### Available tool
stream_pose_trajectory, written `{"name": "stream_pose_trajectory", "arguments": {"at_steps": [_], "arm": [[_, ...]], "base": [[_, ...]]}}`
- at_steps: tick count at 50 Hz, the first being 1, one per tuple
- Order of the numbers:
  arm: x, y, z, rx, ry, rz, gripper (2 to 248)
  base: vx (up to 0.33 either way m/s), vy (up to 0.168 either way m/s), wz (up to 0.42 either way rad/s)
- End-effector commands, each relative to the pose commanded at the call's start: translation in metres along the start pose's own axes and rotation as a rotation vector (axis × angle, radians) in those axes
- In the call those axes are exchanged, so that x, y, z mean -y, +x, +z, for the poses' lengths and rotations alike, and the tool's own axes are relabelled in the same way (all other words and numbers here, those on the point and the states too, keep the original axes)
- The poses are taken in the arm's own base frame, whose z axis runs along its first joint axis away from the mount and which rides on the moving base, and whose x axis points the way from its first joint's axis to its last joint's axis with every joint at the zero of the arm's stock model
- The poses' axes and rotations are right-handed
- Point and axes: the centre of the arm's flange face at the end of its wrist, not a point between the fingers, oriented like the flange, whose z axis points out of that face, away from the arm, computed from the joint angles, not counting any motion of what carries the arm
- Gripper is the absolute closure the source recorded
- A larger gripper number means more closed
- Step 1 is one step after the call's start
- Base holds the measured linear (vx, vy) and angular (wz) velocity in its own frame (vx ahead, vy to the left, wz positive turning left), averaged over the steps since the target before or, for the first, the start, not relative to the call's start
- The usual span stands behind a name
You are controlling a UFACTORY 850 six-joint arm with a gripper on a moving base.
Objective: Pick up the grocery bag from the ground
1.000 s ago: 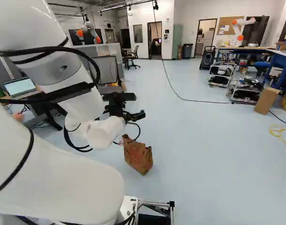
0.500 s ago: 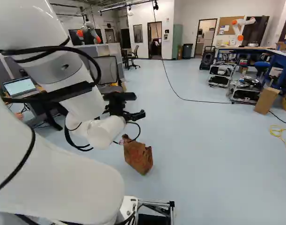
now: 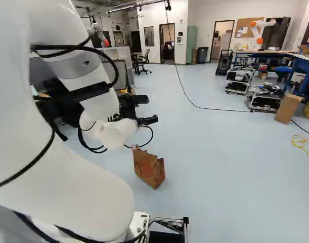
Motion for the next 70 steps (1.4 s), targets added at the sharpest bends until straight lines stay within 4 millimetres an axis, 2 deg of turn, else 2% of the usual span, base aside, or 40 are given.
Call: {"name": "stream_pose_trajectory", "arguments": {"at_steps": [21, 45, 54, 70], "arm": [[0.009, 0.026, 0.066, 0.0, 0.022, -0.008, 3], [0.03, 0.049, 0.144, -0.01, 0.058, -0.021, 3], [0.038, 0.044, 0.179, 0.014, 0.07, -0.026, 3], [0.054, 0.023, 0.246, 0.058, 0.088, -0.035, 3]], "base": [[0.0, 0.0, 0.0], [0.0, 0.0, 0.0], [0.0, 0.0, 0.0], [0.0, 0.0, 0.0]]}}
